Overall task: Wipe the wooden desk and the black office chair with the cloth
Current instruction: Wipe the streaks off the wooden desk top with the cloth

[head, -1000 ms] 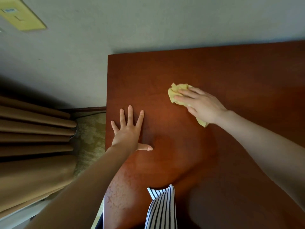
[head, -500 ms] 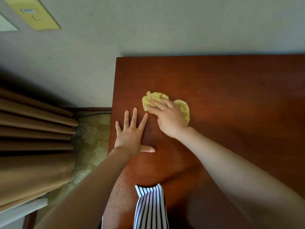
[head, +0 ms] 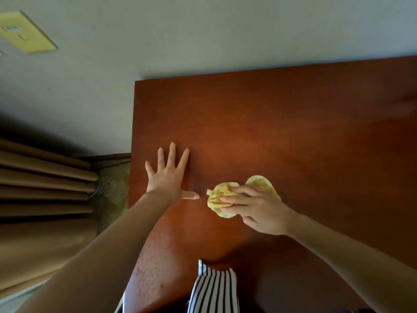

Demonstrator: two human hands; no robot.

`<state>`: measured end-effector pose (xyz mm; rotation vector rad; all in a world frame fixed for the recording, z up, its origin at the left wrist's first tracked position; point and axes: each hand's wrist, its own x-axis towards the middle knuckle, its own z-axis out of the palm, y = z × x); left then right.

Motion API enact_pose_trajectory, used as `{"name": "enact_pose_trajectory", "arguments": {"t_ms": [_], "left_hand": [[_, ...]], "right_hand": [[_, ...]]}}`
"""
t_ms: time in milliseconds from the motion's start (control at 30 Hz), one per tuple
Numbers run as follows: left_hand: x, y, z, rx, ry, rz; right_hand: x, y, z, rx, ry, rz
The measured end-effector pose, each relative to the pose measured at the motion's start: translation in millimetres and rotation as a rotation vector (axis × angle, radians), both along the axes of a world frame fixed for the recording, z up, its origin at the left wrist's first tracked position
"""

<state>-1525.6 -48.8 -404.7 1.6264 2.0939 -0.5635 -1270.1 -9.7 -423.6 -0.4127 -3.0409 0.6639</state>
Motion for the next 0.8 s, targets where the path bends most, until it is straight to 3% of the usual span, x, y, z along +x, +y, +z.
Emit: {"name": "enact_pose_trajectory", "arguments": {"t_ms": [133, 367, 500, 800], "left_hand": [[22.2, 10.8, -6.3, 0.005, -0.067, 0.007], [34.9, 22.9, -15.9, -0.041, -0.107, 0.033], [36.0, 24.2, -20.1, -0.046, -0.115, 0.035], [36.9, 25.3, -27.2, -0.06, -0.069, 0.014]], "right_hand": [[42.7, 30.1, -5.6, 0.022, -0.001, -0.04], [57.5, 94.3, -6.9, 0.074, -0.008, -0.386], [37.9, 141.3, -3.5, 0.099, -0.05, -0.578], [-57.3, 216.5, -2.9, 0.126, -0.179, -0.749]]}}
